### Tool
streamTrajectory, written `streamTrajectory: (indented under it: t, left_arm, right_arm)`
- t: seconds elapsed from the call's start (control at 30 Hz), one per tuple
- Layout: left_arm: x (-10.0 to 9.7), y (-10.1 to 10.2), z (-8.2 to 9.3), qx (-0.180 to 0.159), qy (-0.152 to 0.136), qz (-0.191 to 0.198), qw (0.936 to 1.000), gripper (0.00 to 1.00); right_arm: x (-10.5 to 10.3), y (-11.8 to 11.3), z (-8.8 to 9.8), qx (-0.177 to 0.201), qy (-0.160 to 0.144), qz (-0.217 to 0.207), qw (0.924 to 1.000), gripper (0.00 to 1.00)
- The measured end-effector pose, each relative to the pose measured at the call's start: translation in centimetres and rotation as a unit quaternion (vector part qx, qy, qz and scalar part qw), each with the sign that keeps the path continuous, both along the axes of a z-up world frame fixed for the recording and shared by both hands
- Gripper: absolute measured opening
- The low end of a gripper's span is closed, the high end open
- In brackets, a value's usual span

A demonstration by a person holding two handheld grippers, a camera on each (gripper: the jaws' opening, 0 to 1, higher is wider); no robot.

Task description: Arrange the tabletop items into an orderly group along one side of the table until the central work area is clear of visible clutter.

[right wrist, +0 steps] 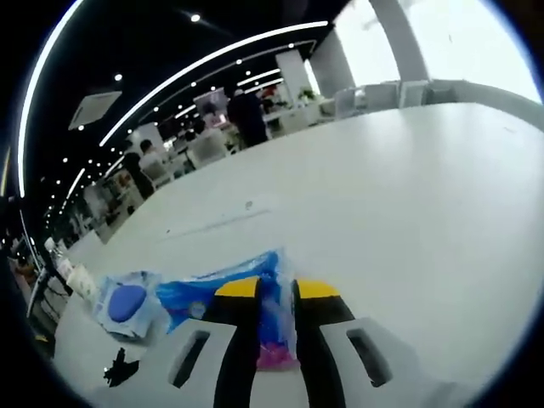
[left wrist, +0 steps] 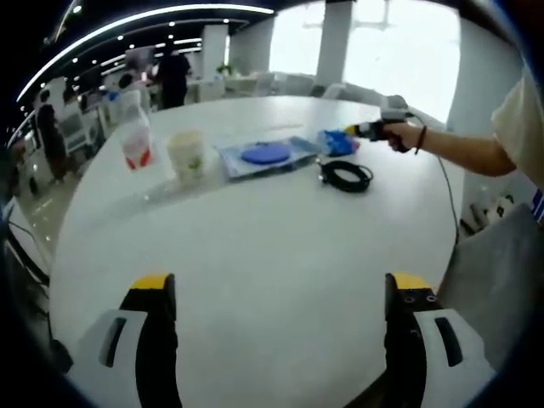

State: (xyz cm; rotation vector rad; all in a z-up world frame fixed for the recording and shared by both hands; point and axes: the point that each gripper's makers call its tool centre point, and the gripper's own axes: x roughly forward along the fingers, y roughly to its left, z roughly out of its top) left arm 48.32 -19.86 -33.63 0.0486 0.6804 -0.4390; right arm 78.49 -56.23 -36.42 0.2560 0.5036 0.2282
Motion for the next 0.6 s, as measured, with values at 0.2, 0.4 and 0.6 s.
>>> streamTrajectory:
  t: [0.2,0.4,0.6]
  left_arm:
    - [0.1,0.1,0.1,-0.001,-0.001,0.003,1.0,0.99]
    - [0.1,0.2,0.2,-0.016,0.001,0.012,0.9998,0.99]
    - [0.2,0.2,0.4,-0.024,0.0,0.018,0.9996,0.99]
  right_arm:
    - [0.0,-0.6,0.4,-0.001,-0.001,-0.012,0.9999,0.34]
    - [-0.2,-0.8,1.0,-0.001,-0.005,-0.01,0.9999,0.45]
    - [-1.0,-0.5,1.9,-0.001,-0.009,-0.003,1.0,0.56]
